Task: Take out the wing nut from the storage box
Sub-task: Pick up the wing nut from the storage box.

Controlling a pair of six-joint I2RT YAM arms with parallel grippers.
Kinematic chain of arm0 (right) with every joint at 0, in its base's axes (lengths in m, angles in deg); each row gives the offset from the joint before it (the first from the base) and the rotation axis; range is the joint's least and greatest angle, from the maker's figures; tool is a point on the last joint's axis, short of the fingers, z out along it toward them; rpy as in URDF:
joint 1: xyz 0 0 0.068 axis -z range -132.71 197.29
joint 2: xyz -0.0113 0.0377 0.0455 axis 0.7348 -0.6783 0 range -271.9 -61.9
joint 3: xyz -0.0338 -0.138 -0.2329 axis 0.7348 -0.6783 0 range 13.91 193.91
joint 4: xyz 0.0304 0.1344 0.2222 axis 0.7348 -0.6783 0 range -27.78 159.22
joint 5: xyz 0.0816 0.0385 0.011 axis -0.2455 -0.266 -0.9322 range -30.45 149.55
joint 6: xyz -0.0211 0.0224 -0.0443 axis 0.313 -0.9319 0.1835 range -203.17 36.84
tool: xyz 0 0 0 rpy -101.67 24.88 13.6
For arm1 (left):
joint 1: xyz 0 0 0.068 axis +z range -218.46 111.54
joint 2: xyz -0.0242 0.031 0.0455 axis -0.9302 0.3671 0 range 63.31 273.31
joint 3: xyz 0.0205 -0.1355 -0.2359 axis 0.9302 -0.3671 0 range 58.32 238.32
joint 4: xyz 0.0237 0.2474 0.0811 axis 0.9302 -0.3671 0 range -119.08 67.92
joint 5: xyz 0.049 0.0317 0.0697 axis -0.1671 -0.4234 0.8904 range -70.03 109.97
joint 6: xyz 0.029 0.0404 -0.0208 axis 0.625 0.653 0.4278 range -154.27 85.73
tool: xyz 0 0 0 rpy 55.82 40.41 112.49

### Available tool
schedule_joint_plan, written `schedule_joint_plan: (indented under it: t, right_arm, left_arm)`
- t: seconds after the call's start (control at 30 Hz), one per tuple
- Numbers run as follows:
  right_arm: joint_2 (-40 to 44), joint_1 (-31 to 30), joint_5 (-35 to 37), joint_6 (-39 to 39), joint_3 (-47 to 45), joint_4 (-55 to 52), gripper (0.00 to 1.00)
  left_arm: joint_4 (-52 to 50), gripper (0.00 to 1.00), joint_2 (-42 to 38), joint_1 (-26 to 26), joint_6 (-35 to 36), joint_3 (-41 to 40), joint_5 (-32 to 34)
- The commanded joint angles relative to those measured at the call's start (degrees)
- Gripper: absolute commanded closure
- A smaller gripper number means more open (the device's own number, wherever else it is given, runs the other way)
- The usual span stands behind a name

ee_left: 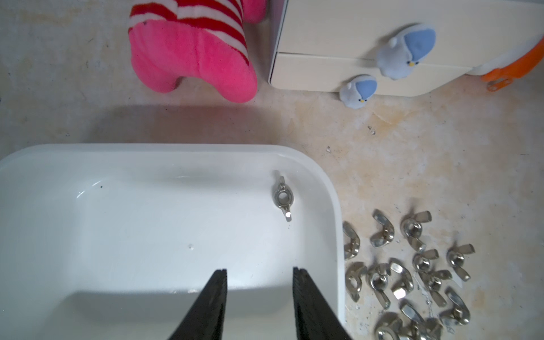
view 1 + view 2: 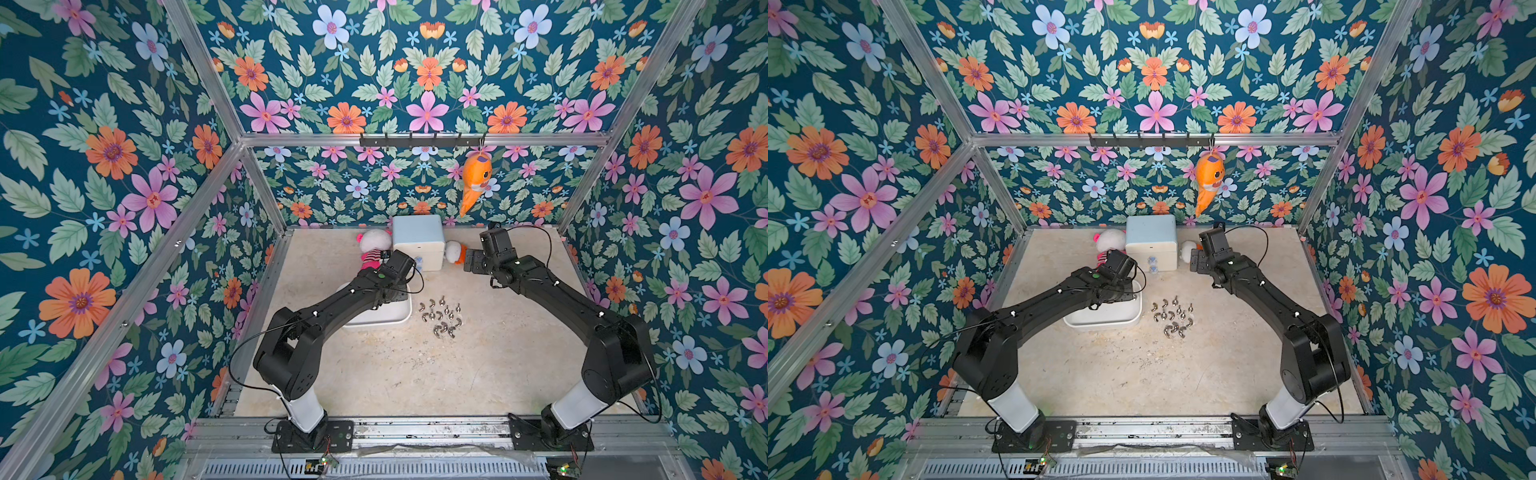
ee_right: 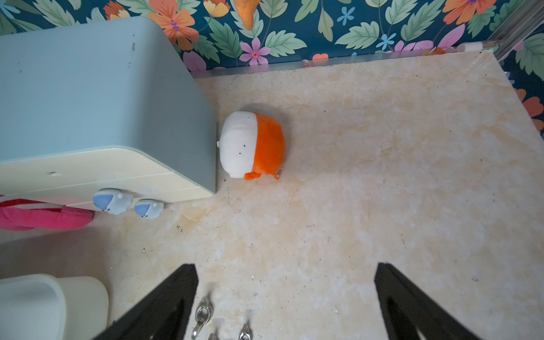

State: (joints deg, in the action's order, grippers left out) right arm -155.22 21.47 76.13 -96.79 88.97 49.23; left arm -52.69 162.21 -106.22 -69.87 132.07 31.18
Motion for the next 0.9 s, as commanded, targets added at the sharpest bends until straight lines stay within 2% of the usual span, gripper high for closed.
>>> schedule_joint_plan:
  t: [0.0,0.2,0.43,0.87]
  right_arm:
    - [-0.37,-0.21,0.76,0.09,0.68,-1.07,0.01]
    - [-0.29,-0.32,0.83,0.18,0.19,-1.1,0.01]
    - [-0.22,-0.35,0.91,0.27,0.17,-0.89,0.01]
    - [-0.32,-0.35,0.83,0.27,-0.07,-0.53,0.01]
  left_arm:
    - [2.6,0.57,1.82,0.98,0.16,0.34,-1.75]
    - [6.62,0.61,3.74,3.46,-1.76,-1.33,-5.18]
    - [8.55,0.65,6.79,3.58,-1.58,-0.14,-8.99]
    - [8.64,0.68,11.35,1.99,-1.41,0.58,-8.45]
